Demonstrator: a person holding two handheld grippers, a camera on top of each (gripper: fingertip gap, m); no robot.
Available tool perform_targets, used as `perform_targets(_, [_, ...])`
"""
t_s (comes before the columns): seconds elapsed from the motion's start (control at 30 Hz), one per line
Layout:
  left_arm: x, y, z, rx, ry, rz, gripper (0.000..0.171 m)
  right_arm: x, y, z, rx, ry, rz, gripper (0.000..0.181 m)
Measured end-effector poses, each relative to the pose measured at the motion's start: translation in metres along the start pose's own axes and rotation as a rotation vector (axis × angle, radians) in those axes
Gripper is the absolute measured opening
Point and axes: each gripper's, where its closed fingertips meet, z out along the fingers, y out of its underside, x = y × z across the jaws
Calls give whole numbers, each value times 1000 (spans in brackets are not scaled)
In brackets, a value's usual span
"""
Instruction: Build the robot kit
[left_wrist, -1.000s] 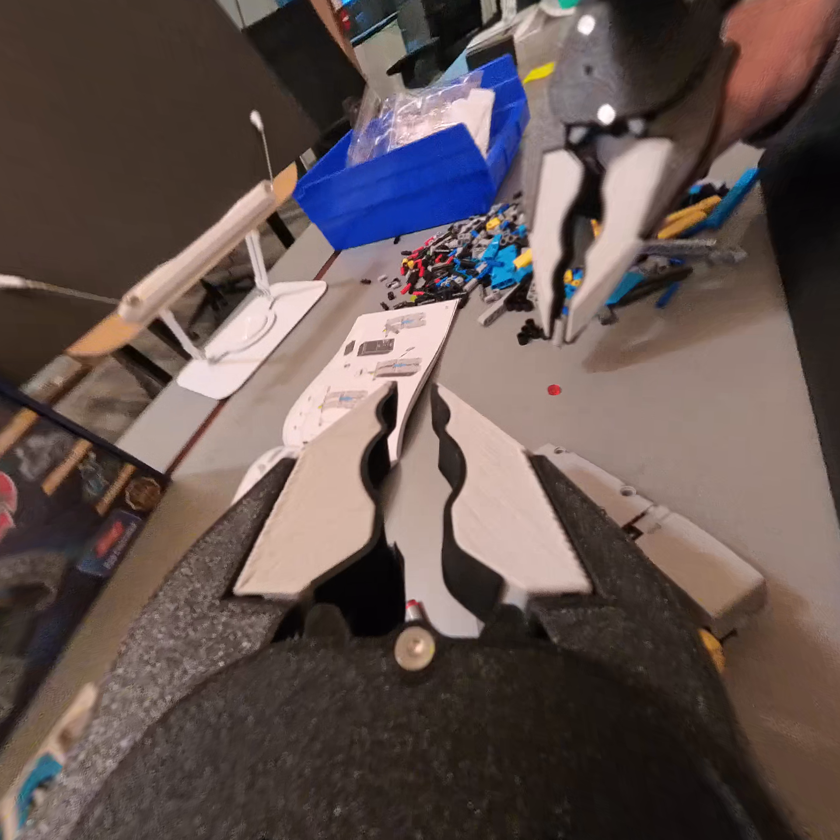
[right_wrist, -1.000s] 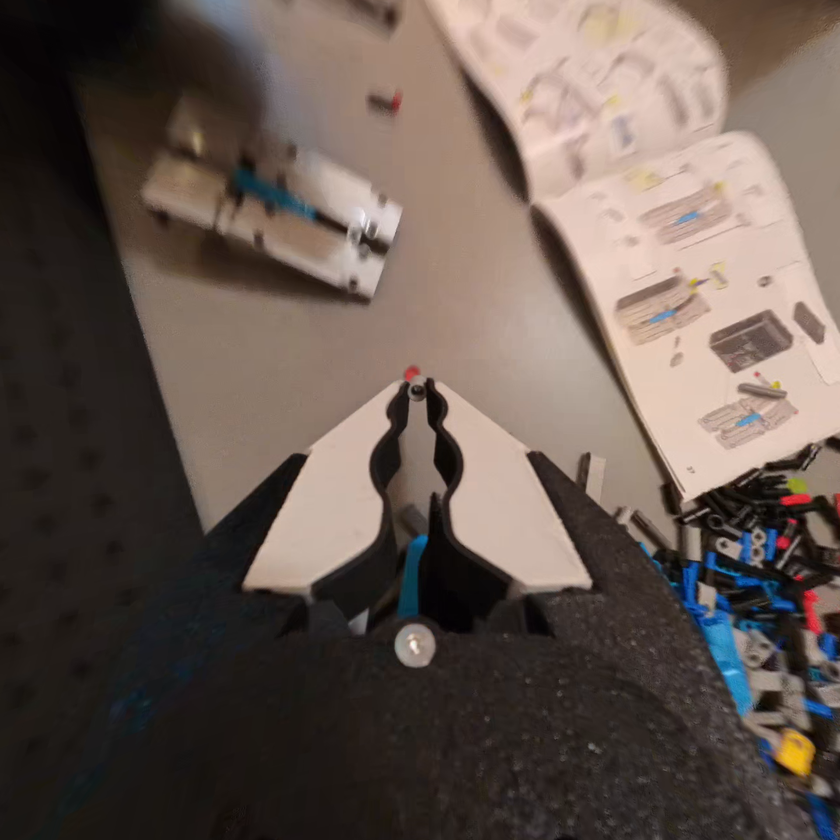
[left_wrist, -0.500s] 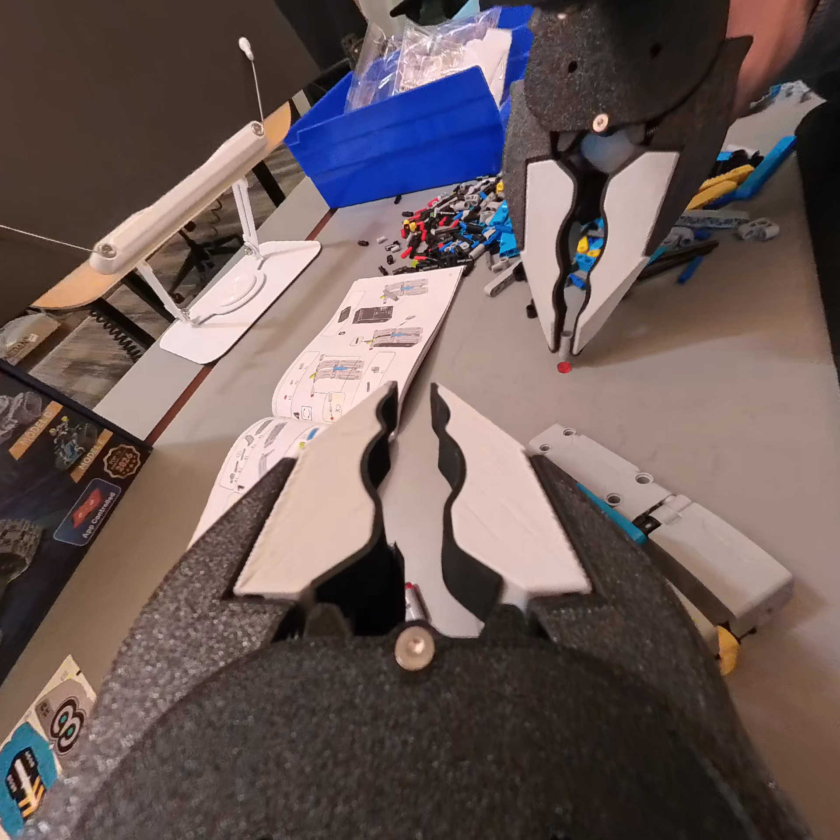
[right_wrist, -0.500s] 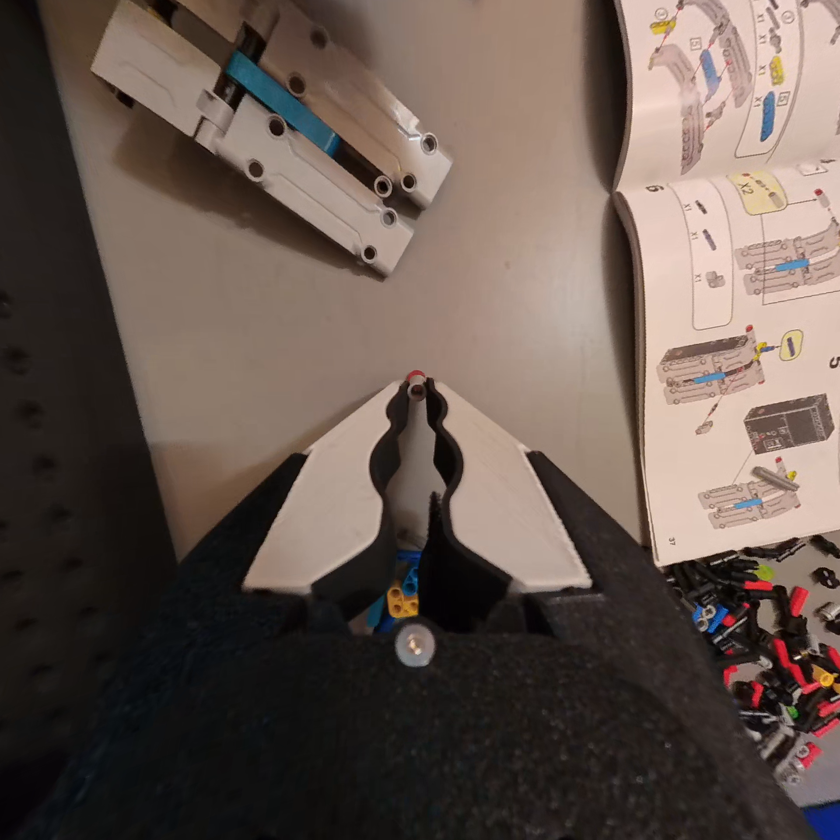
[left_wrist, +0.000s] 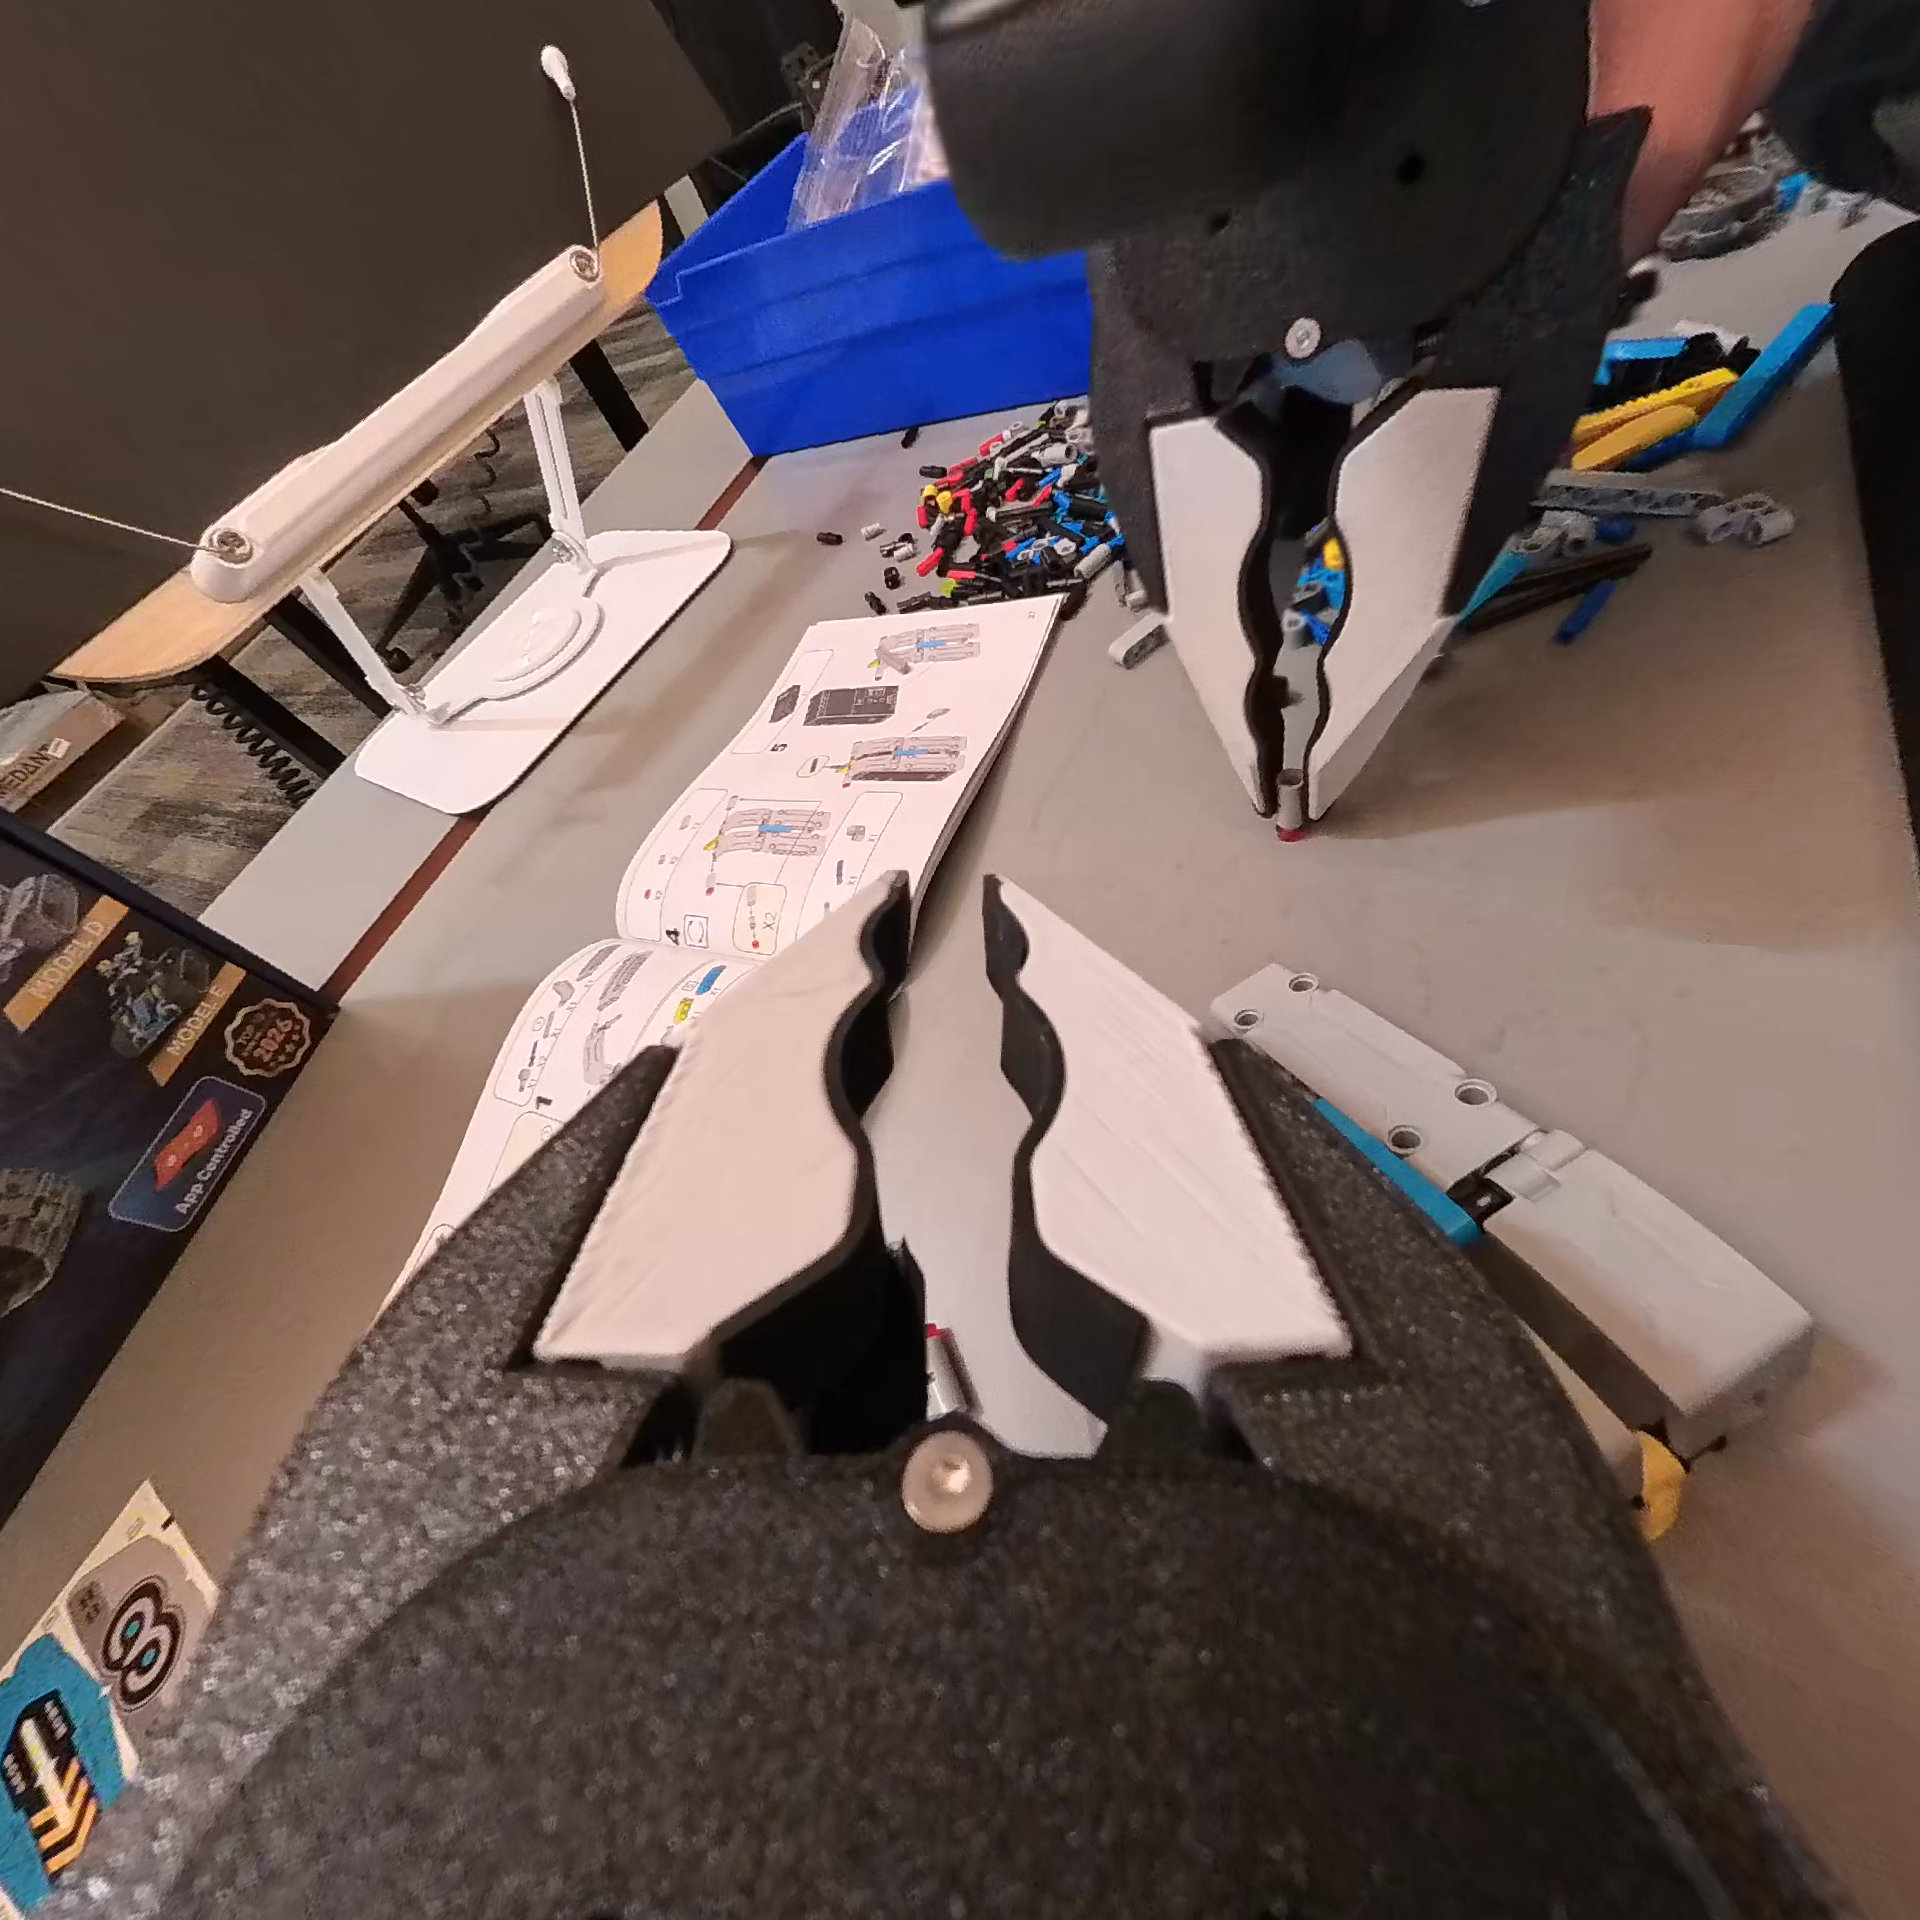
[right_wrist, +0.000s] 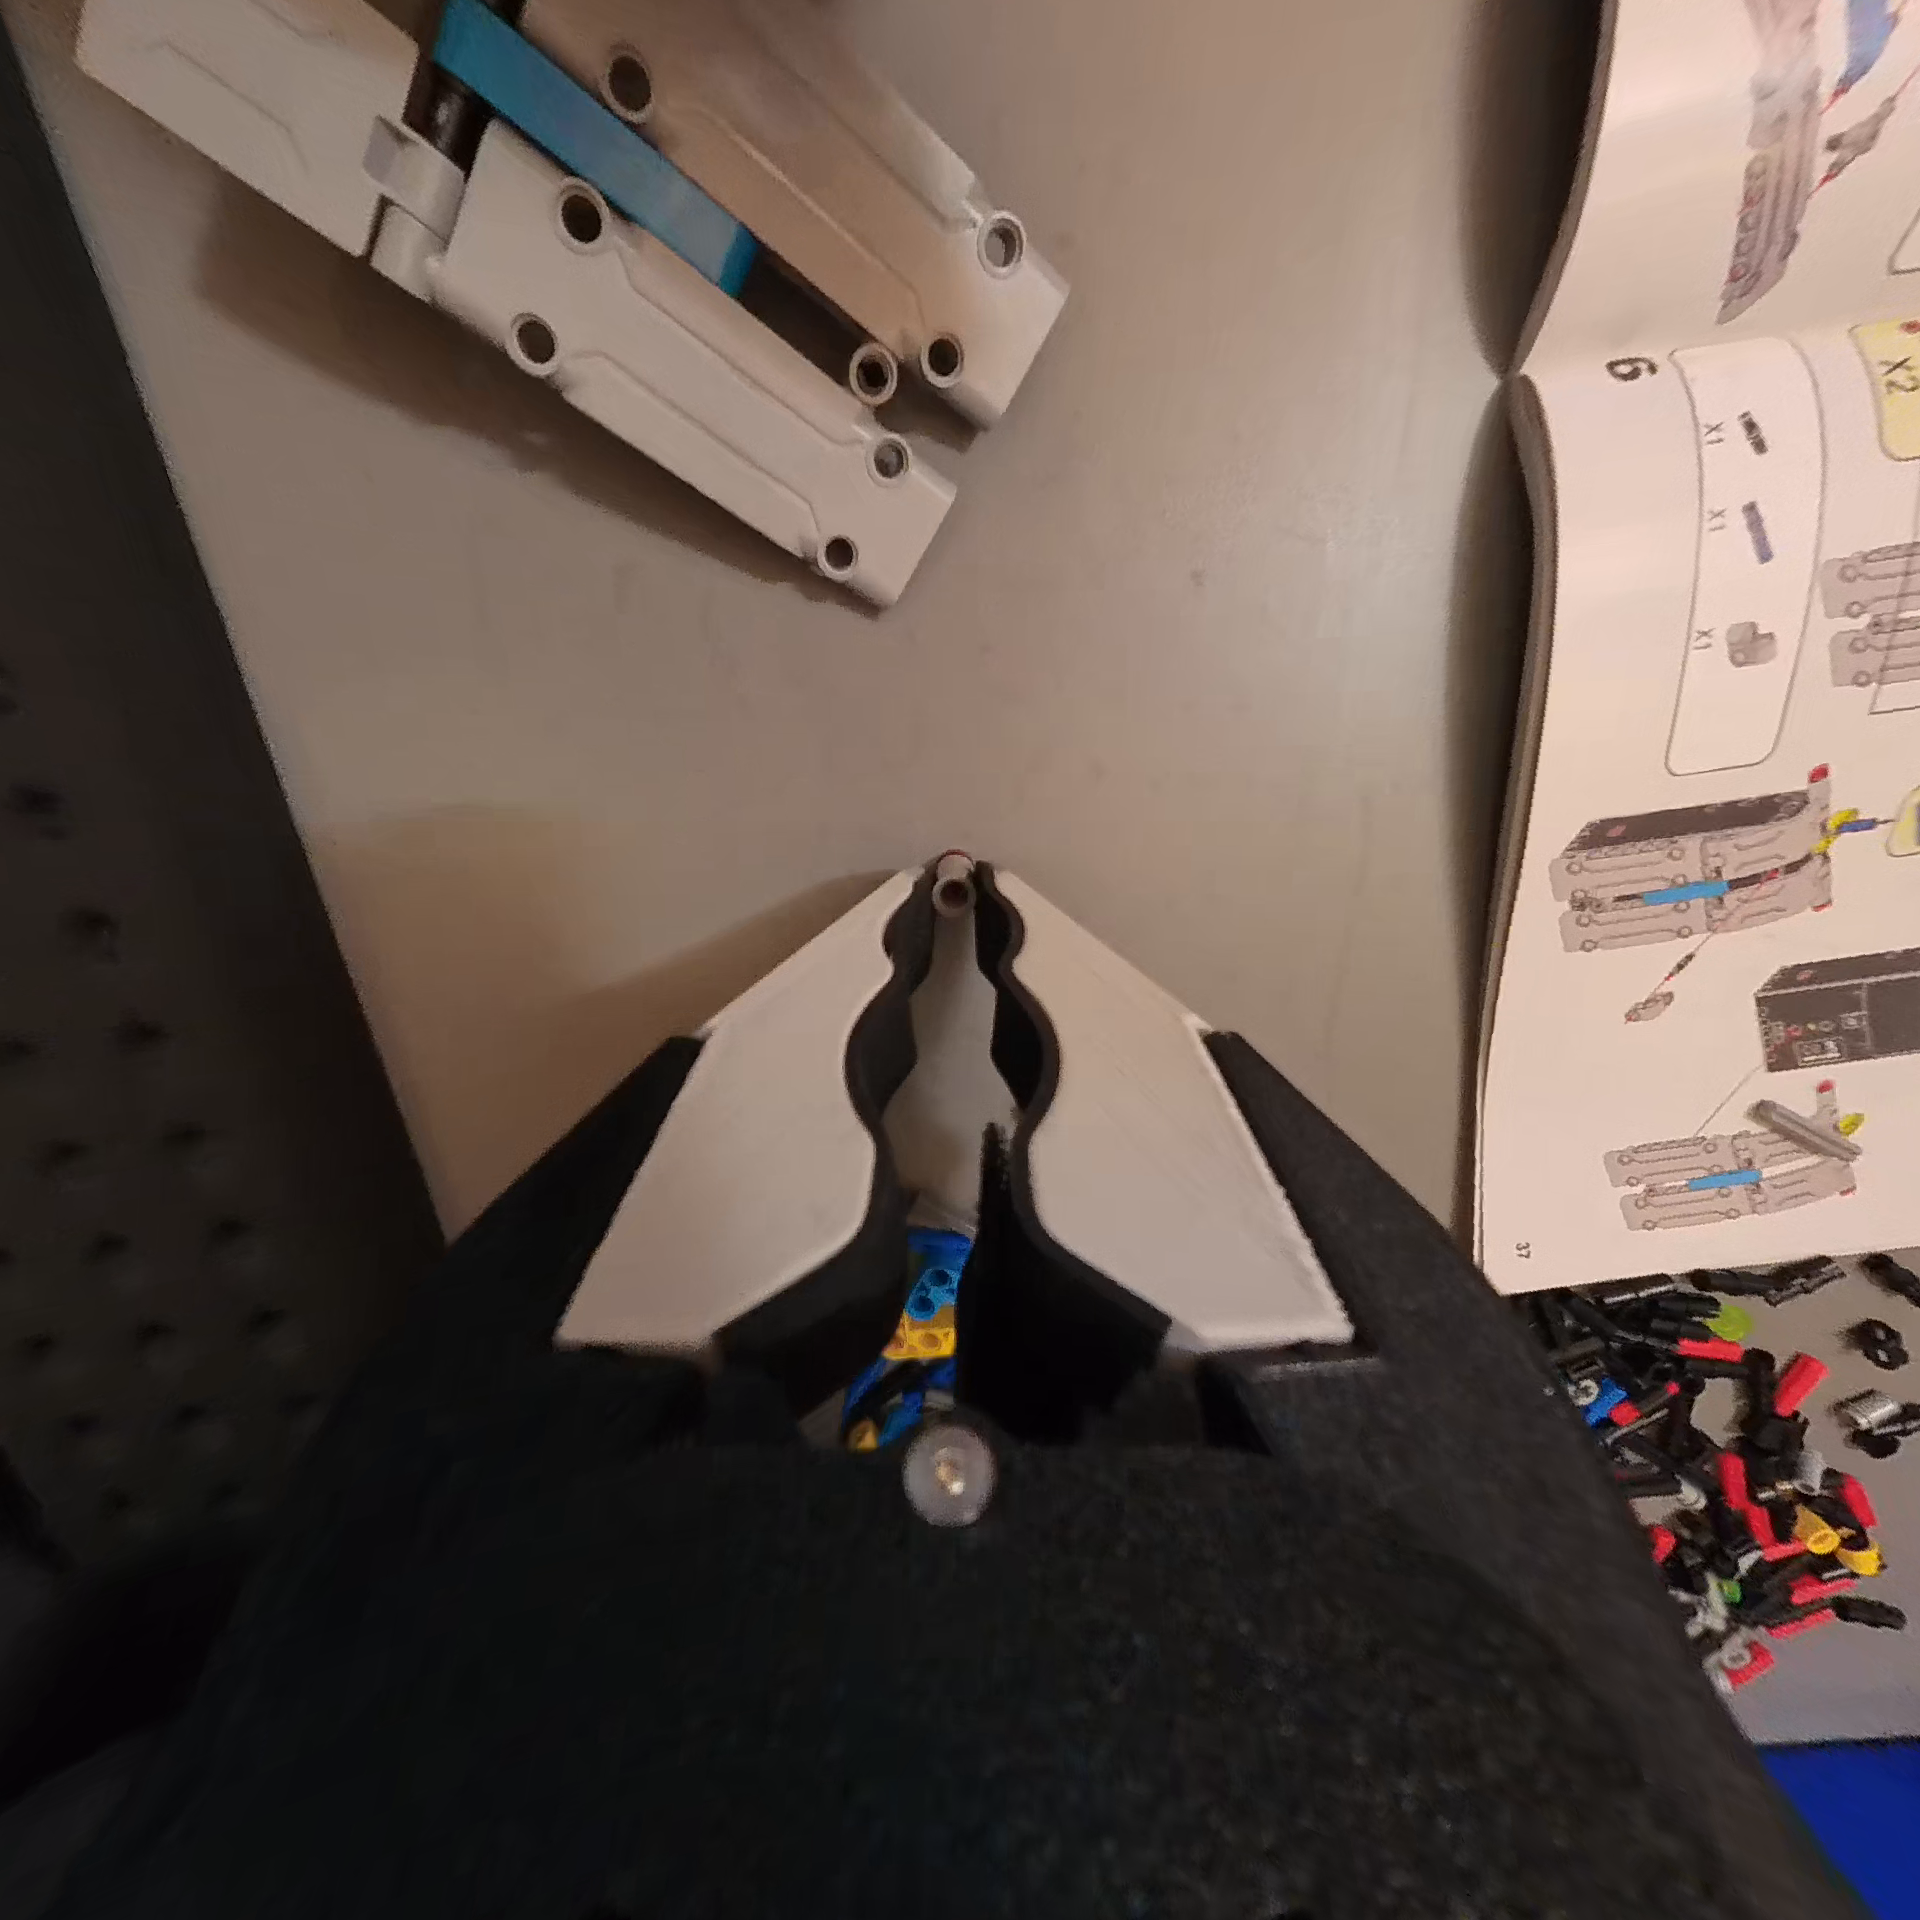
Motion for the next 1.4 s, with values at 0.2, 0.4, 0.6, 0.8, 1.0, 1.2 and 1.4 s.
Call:
perform_targets(0.2, [-2, -1, -1, 2, -7, -1, 12, 0, 0, 1, -109, -37, -22, 6])
perform_targets(0.4, [-3, -3, -2, 9, -14, -10, 12, 0, 1, 2, -86, 21, -38, 6])
perform_targets(0.6, [0, -5, -4, 15, 13, -27, 12, 3, -8, -6, 98, -25, 60, 6])
perform_targets(0.8, [19, -21, -15, 99, 206, -139, 0, 6, -77, -74, 801, -108, 257, 6])
perform_targets(1.0, [45, -20, -13, 93, 307, -76, 0, -18, -99, -82, 1028, -152, 216, 6])
perform_targets(1.2, [51, -4, -5, -10, 264, 24, 0, -13, -93, -57, 872, 2, 154, 6])
perform_targets(1.4, [53, 7, 0, -74, 222, 121, 0, -13, -89, -44, 812, 8, 153, 6])
